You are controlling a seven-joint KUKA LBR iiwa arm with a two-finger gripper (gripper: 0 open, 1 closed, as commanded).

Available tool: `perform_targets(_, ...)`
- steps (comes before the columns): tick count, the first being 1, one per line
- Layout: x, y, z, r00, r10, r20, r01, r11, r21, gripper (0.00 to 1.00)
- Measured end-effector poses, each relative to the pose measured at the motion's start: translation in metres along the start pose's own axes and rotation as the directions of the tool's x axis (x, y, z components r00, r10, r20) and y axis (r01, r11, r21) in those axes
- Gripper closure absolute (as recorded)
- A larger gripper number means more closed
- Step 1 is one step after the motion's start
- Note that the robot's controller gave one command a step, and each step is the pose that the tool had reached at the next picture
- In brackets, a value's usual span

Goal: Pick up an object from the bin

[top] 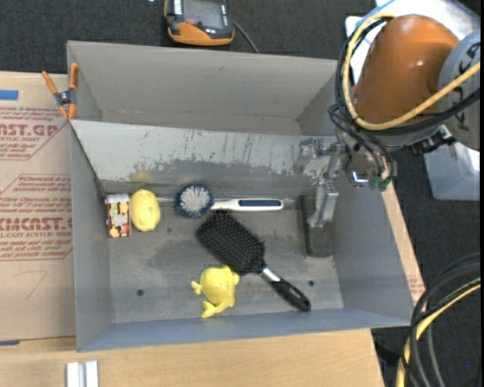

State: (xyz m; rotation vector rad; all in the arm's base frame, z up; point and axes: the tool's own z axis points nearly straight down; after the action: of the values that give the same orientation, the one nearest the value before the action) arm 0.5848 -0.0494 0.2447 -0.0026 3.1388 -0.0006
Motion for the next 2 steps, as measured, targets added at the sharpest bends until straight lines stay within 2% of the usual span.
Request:
perform_targets(1, 0.000, 0.000, 0.000, 1.000, 0.000, 0.001, 0.000, 1.000, 0.000, 0.00)
perform_targets(2, 0.034, 0.003, 0.078, 0.997, 0.071, -0.006, -0.071, 0.997, -0.001, 0.00)
